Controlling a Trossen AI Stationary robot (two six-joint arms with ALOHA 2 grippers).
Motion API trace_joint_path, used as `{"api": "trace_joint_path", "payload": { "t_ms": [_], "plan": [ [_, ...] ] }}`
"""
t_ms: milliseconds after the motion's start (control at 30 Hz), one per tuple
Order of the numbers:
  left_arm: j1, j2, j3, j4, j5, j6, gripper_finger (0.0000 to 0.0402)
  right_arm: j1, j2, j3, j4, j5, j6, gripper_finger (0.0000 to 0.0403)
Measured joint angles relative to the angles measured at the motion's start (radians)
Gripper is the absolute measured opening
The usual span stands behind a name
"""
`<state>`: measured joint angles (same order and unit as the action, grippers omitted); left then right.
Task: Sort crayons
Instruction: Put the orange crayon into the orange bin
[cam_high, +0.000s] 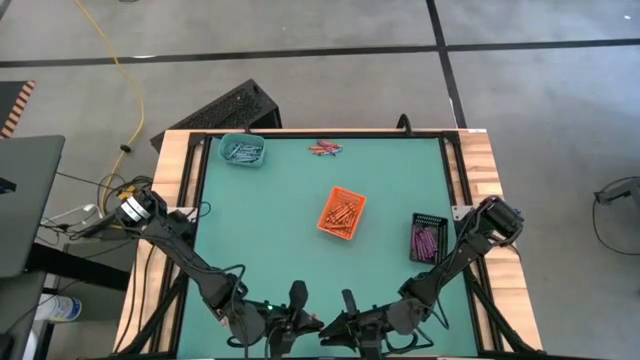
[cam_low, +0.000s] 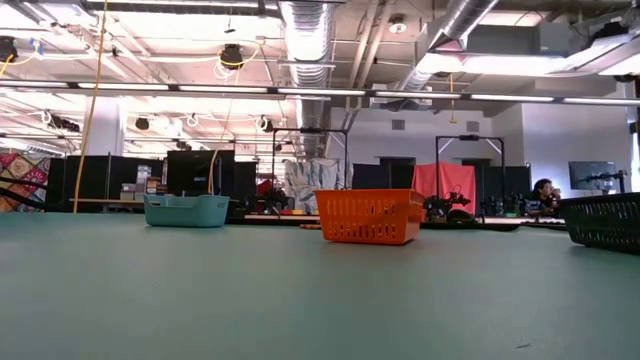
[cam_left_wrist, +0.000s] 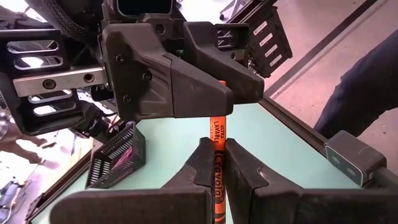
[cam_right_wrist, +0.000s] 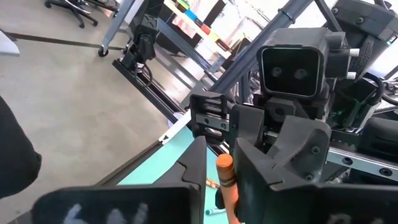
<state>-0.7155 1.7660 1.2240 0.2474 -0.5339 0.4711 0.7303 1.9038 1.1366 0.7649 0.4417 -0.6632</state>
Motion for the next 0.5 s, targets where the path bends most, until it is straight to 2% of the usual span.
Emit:
{"api": "trace_joint_path", "payload": {
  "t_ms": [233, 400, 500],
  "plan": [
    [0.0, 0.0, 0.0, 0.002, 0.002, 0.002, 0.0, 0.0, -0.001, 0.001, 0.001, 0.003, -0.008, 0.0013],
    [0.0, 0.0, -0.001, 0.001, 0.002, -0.005, 0.0004, 0.0, -0.001, 0.001, -0.004, 0.005, 0.004, 0.0008],
    [0.002, 0.0, -0.001, -0.006, -0.008, -0.032, 0.0025, 0.0, -0.001, 0.001, -0.011, 0.012, 0.008, 0.0004]
  ]
}}
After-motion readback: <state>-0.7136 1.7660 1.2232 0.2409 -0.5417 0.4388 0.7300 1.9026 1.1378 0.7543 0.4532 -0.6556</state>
